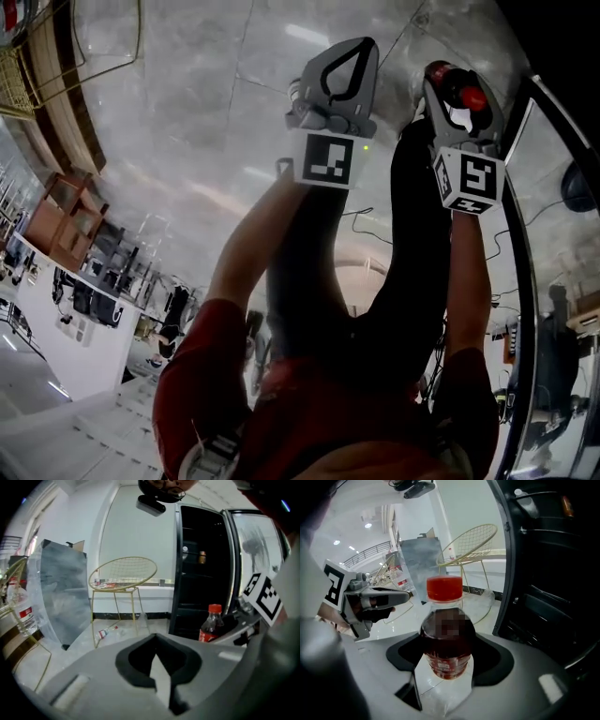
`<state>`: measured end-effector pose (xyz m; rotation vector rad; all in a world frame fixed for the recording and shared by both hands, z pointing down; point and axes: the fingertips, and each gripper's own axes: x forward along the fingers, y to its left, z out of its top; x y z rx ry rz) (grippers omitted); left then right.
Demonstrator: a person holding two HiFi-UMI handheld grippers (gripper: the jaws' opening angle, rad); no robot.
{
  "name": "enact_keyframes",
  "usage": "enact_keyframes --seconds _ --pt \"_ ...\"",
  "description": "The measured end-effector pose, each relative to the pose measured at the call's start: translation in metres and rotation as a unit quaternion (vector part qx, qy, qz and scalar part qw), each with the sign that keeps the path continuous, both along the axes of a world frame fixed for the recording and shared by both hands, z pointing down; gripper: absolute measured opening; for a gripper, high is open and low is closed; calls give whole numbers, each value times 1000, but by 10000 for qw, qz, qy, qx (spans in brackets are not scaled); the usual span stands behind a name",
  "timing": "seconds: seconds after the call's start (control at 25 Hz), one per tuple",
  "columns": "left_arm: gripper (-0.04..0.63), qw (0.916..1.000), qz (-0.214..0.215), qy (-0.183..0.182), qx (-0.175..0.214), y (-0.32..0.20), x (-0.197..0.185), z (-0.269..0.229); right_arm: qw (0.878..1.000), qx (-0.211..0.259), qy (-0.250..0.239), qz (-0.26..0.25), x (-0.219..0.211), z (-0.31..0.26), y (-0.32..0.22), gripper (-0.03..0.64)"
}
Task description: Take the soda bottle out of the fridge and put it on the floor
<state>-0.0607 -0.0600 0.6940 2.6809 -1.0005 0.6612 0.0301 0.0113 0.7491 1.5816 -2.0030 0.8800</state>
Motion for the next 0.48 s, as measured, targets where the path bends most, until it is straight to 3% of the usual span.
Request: enact_keyframes --seconds 0.24,0.48 --pt "-2 9994 254 36 212 -12 16 80 9996 252 136 -76 23 77 -8 304" --pt "-2 9980 458 377 204 -21 27 159 9990 441 53 -45 34 151 -28 304"
